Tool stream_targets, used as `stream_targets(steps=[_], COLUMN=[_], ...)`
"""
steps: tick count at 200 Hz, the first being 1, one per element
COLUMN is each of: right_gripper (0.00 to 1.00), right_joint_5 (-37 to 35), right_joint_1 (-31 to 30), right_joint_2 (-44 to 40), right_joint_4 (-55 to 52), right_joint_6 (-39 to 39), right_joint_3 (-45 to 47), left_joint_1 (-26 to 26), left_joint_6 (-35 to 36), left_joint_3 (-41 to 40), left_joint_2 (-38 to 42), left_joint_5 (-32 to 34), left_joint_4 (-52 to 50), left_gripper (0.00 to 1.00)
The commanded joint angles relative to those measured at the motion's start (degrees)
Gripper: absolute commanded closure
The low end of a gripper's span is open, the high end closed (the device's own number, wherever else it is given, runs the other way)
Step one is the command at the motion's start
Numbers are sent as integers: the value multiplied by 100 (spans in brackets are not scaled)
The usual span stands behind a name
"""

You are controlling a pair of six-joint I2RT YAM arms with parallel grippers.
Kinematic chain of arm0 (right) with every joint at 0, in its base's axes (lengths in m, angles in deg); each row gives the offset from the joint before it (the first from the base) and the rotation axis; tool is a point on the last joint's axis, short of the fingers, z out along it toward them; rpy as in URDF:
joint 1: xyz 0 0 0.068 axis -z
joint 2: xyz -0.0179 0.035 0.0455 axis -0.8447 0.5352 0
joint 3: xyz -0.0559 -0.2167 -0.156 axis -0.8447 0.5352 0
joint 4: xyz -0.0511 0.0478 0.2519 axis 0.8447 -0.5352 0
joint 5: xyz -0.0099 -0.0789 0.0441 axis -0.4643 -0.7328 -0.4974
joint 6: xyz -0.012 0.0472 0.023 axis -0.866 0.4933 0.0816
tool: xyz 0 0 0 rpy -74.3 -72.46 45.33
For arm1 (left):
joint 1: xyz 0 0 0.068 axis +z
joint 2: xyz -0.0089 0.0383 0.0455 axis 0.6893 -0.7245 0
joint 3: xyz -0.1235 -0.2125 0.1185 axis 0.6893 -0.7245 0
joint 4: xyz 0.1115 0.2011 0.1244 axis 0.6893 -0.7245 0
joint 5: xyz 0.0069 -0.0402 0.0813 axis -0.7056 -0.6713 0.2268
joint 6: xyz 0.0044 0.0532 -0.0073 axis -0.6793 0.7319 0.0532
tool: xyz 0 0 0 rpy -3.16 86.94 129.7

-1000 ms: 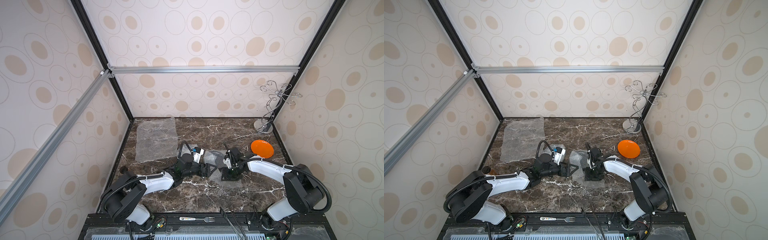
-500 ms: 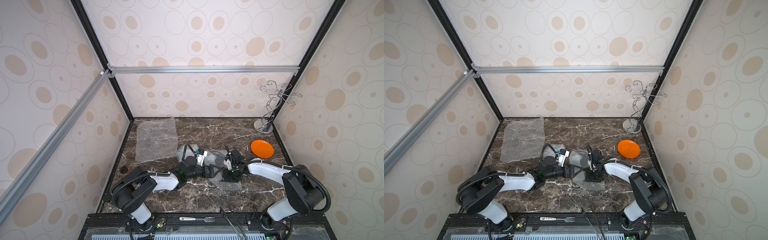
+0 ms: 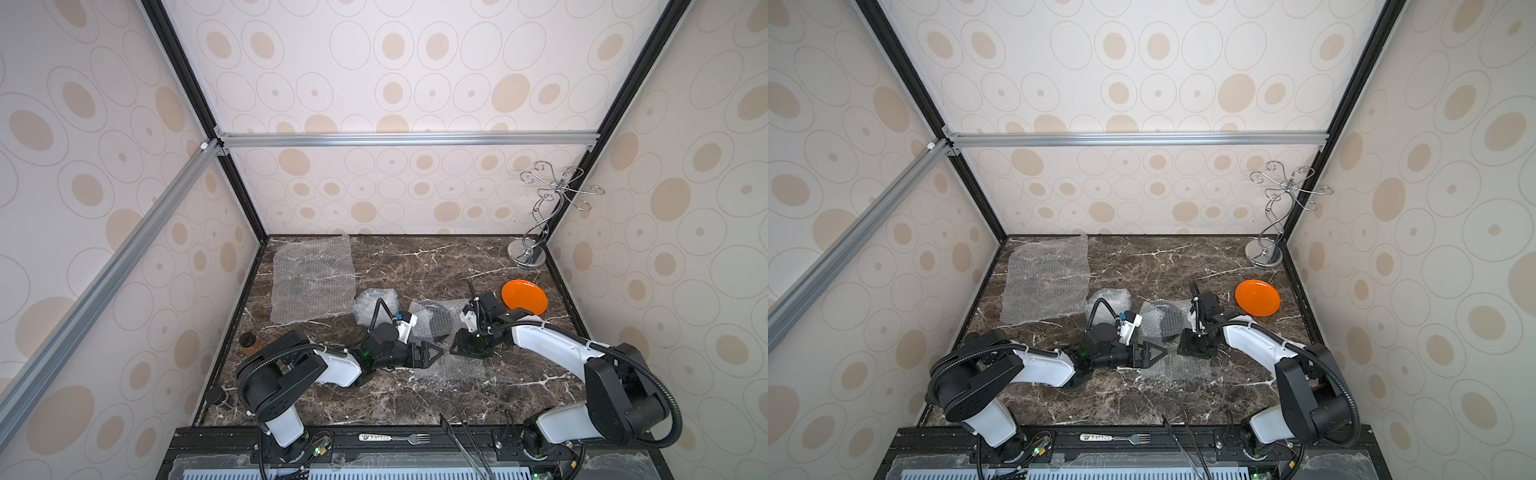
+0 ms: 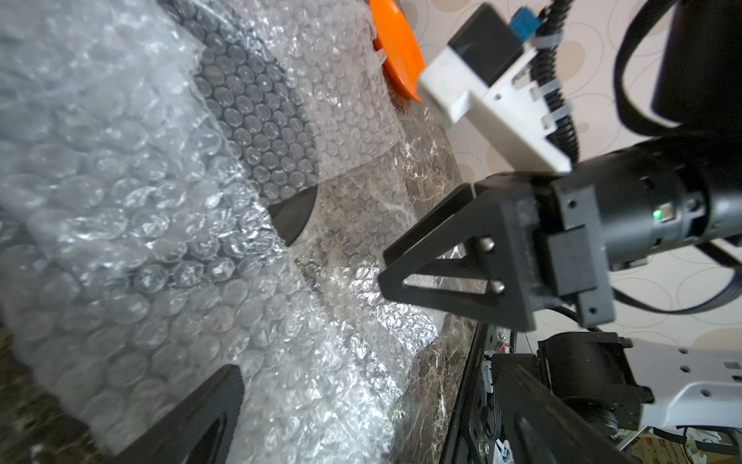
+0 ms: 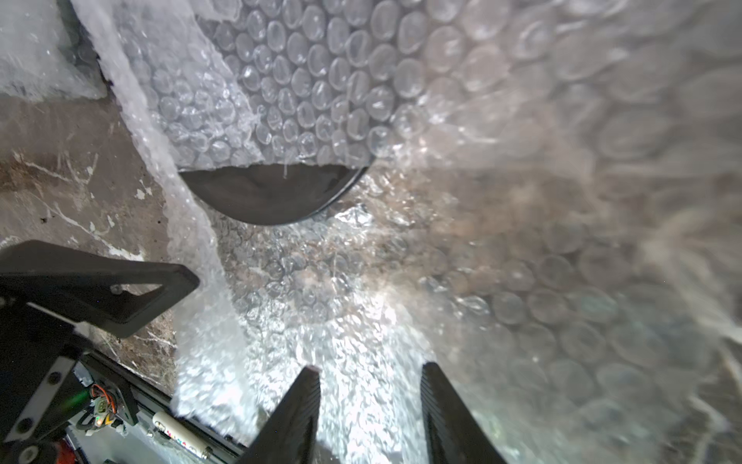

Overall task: Unpack dinner plates from bubble wrap
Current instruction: Unwrap the bubble wrap at the center of the board.

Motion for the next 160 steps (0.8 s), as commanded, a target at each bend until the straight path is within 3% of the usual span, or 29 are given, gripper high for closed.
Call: stream_targets(steps=[1,99,160], right_gripper=[55,52,47], right_joint_5=[88,260,535], right_joint_1=[215,779,945], right_joint_2=[-137,-65,187], right_joint_4=[-359,-439,-442], right_joint_6=[-172,-232,-165], right_joint_3=[-187,-906,-1412], left_joint_1=[-120,-175,-175], left_joint_6=[126,1286,1886], left_joint_3=[149,1194,2551], left_joint_2=[-31,307,42], left_joint_5=[159,816,2132], left_joint_4=[-208,-2076,-4319], left_gripper=[1,0,0])
